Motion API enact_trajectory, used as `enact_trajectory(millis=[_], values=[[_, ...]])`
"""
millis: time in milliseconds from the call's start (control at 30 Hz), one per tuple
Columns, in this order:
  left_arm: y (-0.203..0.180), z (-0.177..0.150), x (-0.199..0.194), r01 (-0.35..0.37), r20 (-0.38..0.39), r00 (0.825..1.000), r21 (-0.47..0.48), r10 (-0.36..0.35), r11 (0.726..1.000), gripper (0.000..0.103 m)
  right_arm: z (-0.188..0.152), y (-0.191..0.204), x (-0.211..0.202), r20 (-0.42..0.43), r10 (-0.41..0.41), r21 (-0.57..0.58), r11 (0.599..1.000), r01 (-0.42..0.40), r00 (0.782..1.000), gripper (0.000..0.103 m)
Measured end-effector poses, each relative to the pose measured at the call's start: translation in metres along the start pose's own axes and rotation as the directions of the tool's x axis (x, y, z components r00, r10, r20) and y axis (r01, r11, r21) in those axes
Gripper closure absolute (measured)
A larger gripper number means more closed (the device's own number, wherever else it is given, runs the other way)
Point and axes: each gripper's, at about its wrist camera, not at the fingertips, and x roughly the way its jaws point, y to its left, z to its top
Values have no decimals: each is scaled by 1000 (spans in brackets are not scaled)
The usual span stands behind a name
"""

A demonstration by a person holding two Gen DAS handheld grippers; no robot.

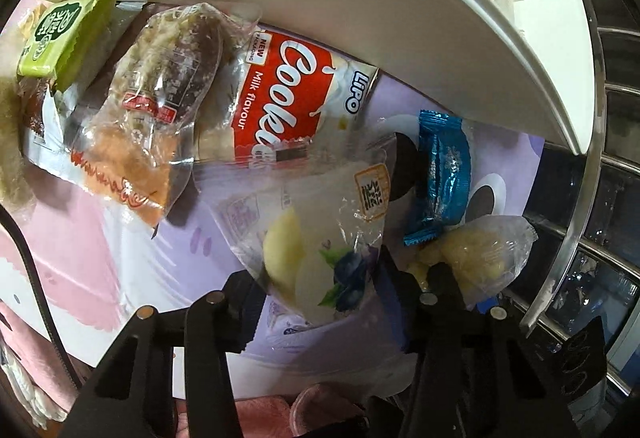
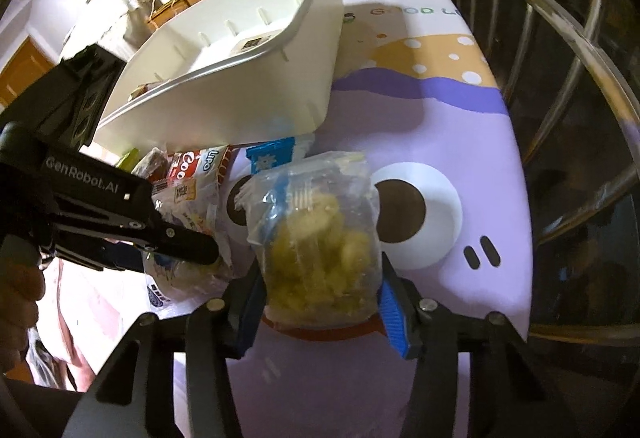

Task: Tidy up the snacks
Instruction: 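Carry both bags over the white tray and open both tools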

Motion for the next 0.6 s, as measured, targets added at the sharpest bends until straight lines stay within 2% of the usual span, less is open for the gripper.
enact_trajectory(millis=[333, 467, 600], values=[[28, -13, -30, -55, -31, 998, 59, 57, 997, 56, 0, -4, -17, 29, -13, 66, 998, 11, 999, 57], [39, -20, -49, -38, -35, 999, 77, 41, 996, 56, 4, -4, -28, 43, 12, 128, 992, -18, 999, 57], [49, -29, -80, -42, -5, 999, 111, 42, 993, 56, 15, 1, -42, 71, 19, 159, 987, -30, 997, 57]])
